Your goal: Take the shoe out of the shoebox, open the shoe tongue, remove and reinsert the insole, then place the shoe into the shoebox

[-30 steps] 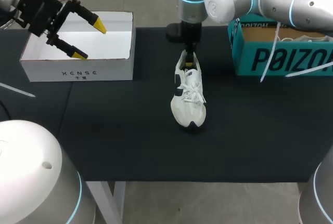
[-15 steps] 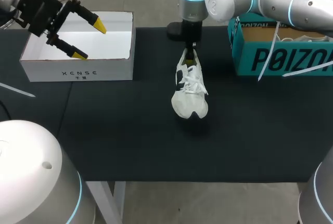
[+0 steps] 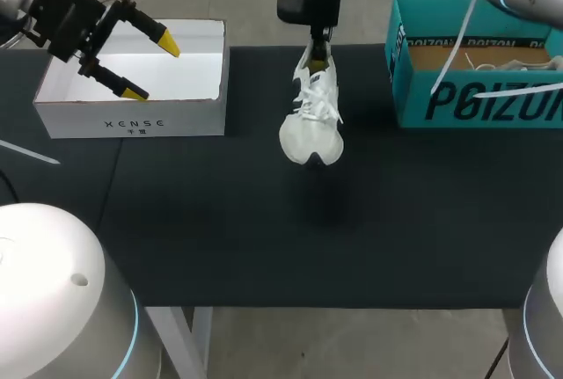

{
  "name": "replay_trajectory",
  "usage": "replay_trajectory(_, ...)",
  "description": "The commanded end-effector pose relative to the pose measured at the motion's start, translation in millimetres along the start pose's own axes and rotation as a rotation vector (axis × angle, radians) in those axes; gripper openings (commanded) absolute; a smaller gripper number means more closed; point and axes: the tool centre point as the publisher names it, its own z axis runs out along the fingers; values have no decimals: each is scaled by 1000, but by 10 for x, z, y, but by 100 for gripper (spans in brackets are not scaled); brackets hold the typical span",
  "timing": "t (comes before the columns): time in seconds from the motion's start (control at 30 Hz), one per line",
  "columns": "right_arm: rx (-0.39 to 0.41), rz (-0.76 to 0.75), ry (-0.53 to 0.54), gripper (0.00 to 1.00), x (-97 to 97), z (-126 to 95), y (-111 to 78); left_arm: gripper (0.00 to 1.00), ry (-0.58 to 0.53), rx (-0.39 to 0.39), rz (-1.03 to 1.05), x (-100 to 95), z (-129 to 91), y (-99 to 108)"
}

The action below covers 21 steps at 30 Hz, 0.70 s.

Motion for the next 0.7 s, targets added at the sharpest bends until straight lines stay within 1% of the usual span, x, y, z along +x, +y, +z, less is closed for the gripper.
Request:
replay_trajectory(0.03, 17, 21, 4, 0, -48, -680, -27, 100, 4, 0, 0, -2, -3, 5)
replay_trajectory(0.3, 11, 112, -1, 0, -211, -1340, -148, 100, 4, 0, 0, -2, -3, 5)
replay_trajectory(0.43, -5, 182, 11, 0, -297, -1559, -257, 100, 4, 0, 0, -2, -3, 5)
replay_trajectory(0.53, -59, 248, 26, 0, -364, -1682, -361, 100, 4, 0, 0, -2, -3, 5)
replay_trajectory(0.7, -59, 248, 26, 0, -364, -1682, -361, 100, 4, 0, 0, -2, -3, 5)
